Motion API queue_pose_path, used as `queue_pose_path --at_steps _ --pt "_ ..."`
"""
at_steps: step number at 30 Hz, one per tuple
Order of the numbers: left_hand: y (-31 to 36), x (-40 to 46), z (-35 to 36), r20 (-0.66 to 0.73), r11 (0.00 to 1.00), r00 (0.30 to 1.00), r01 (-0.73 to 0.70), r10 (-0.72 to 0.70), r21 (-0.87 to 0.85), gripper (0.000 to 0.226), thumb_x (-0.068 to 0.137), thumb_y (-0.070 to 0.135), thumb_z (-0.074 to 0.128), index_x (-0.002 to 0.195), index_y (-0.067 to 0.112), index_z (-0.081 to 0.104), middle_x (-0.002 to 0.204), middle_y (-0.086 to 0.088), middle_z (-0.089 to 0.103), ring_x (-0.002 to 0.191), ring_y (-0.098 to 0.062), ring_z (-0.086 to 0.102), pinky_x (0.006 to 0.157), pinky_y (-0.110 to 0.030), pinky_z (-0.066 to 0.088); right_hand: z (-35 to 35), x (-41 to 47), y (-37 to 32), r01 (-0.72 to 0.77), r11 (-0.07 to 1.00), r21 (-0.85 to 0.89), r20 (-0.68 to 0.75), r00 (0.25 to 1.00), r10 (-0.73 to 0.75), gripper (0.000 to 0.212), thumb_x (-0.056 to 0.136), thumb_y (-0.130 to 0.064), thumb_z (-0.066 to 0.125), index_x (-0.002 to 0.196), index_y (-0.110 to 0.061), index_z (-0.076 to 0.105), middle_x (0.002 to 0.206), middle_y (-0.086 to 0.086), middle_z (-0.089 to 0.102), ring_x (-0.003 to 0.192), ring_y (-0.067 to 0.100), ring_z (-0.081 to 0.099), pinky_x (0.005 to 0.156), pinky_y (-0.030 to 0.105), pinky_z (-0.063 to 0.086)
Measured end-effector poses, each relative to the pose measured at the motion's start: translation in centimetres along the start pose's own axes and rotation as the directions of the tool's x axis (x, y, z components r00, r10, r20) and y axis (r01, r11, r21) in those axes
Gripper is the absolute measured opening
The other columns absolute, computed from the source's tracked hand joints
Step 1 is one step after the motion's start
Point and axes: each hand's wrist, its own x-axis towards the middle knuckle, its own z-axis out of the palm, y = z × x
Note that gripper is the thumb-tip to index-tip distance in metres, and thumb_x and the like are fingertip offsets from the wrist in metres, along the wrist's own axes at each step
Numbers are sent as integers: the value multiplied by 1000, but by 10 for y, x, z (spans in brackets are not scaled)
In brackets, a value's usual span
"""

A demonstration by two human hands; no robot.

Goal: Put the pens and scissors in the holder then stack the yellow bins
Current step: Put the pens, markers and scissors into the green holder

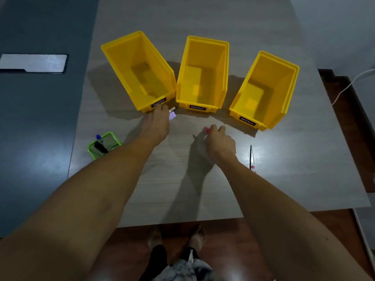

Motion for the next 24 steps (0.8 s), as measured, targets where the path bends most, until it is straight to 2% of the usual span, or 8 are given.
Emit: queue_pose_path --at_steps 4,8,12,14,16,18,22,24 --pt "0 1 -2 7 998 1000 -23 23 63 26 91 3 62 115 6 54 125 -19 55 94 -40 65 73 -46 50 4 -6 -10 3 999 48 43 999 -5 36 101 -34 55 129 -14 47 118 15 61 99 38 67 82 49 55" --pt "-4 5 1 57 999 997 44 -45 6 25 93 11 63 116 4 59 119 -20 65 104 -41 66 79 -45 51 8 -10 -20 -51 988 147 137 990 31 32 100 -43 53 120 -18 52 108 9 65 93 30 66 84 50 59" --pt "-12 -15 -5 86 932 984 175 -156 -318 32 85 25 72 114 11 66 110 -14 70 101 -38 65 77 -39 50 5 -16 -37 -61 954 293 176 984 9 22 97 -35 57 107 -16 60 98 10 64 88 29 63 80 44 57" --pt "-14 -27 -19 110 844 970 245 -219 -476 15 83 29 70 90 18 65 83 -5 62 82 -35 57 64 -33 41 0 -22 -47 -51 899 435 136 991 -10 20 96 -32 56 95 -13 62 90 13 66 83 33 63 73 44 53" --pt "-18 -40 -40 92 764 972 228 -217 -604 36 83 26 68 63 18 40 61 -1 34 63 -26 37 56 -32 23 -8 -33 -61 -27 831 556 75 997 -18 31 99 -35 52 87 -9 64 82 14 68 77 34 63 69 45 52" --pt "-21 -49 -68 23 679 974 174 -225 -713 51 84 20 69 62 19 22 63 0 21 61 -18 23 59 -33 19 -20 -41 -77 12 770 638 26 999 -38 38 101 -38 51 80 -8 61 72 9 62 70 27 56 64 40 43" --pt "-42 -80 -126 -102 645 966 78 -236 -760 52 82 18 70 62 20 22 66 -8 31 64 -17 28 57 -32 24 -48 -58 -120 123 667 734 -91 992 -82 29 97 -26 62 70 -17 54 64 3 50 63 20 43 61 37 33" --pt "-60 -96 -141 -150 658 962 39 -229 -752 51 82 14 68 59 21 24 62 -1 29 59 -15 27 56 -32 25 -60 -63 -142 189 628 755 -171 981 -89 28 93 -22 65 69 -20 52 61 -2 47 58 17 40 59 35 31"
